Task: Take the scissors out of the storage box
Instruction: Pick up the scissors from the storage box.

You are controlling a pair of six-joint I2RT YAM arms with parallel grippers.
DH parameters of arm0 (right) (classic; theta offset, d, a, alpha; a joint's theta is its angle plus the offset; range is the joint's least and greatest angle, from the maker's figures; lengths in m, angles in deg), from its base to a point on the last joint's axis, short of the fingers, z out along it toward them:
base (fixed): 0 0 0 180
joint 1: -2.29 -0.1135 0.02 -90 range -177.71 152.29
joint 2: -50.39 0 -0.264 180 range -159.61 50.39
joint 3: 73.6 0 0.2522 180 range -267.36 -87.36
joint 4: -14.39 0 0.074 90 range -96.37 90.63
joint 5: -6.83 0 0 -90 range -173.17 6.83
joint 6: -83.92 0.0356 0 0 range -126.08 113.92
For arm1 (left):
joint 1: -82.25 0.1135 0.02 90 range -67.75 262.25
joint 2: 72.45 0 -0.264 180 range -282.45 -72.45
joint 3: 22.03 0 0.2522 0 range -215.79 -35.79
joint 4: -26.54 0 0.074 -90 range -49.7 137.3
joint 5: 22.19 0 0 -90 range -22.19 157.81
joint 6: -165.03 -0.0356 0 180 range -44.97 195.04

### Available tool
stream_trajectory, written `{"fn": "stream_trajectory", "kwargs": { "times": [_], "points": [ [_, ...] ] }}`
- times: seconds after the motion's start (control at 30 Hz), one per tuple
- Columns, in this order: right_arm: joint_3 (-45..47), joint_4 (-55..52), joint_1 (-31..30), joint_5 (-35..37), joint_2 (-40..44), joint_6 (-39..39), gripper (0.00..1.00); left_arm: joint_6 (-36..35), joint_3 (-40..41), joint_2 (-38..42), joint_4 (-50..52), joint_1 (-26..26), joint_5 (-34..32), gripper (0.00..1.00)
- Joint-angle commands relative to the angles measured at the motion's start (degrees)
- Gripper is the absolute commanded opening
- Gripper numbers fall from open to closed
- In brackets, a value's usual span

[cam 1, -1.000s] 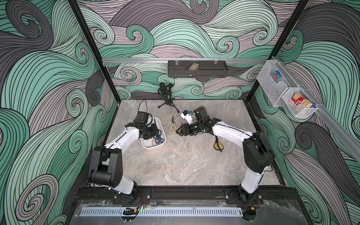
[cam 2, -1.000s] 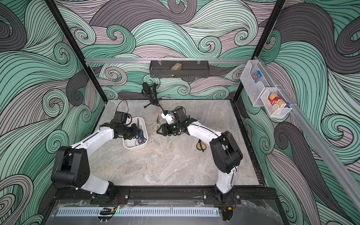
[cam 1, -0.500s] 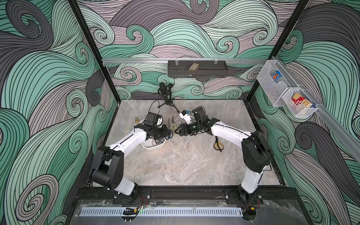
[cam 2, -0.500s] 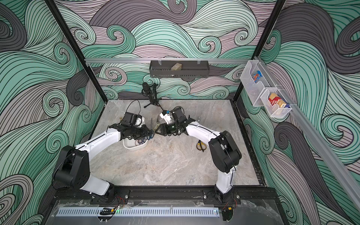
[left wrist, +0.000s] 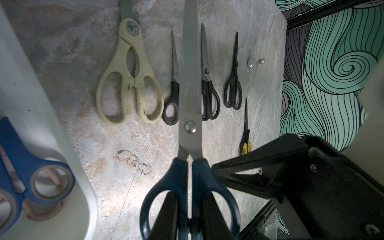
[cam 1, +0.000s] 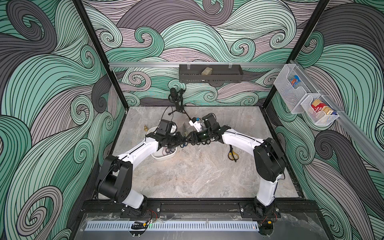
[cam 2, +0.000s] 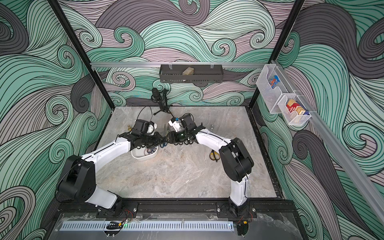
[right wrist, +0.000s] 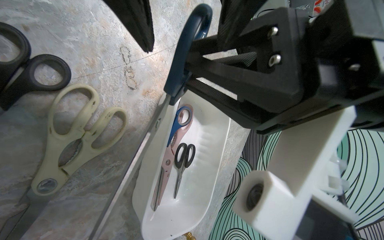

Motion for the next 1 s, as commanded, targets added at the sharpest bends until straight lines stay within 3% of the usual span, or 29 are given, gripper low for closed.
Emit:
{"fn": "stream_trajectory", "kwargs": {
  "times": [0.0, 0.3, 0.5, 0.97],
  "points": [
    [-0.2, 0.5, -0.3, 0.6, -0.5, 0.4, 0.49, 0.9, -1.9, 1.6, -1.5, -0.8, -0.6, 0.00],
    [-0.4, 0.5, -0.3, 0.5, -0.3, 1.2, 0.24, 1.5, -1.6, 3.5, -1.6, -1.1, -2.3, 0.00],
    [-0.3, 0.5, -0.4, 0.1, -0.1, 1.9, 0.15, 1.2, -1.5, 3.4, -2.9, -1.7, -3.2, 0.01],
    [-0.4, 0.8, -0.3, 2.0, 0.0, 3.1, 0.07, 0.1, -1.4, 4.8, -3.6, -2.2, -2.3, 0.48]
  ]
}}
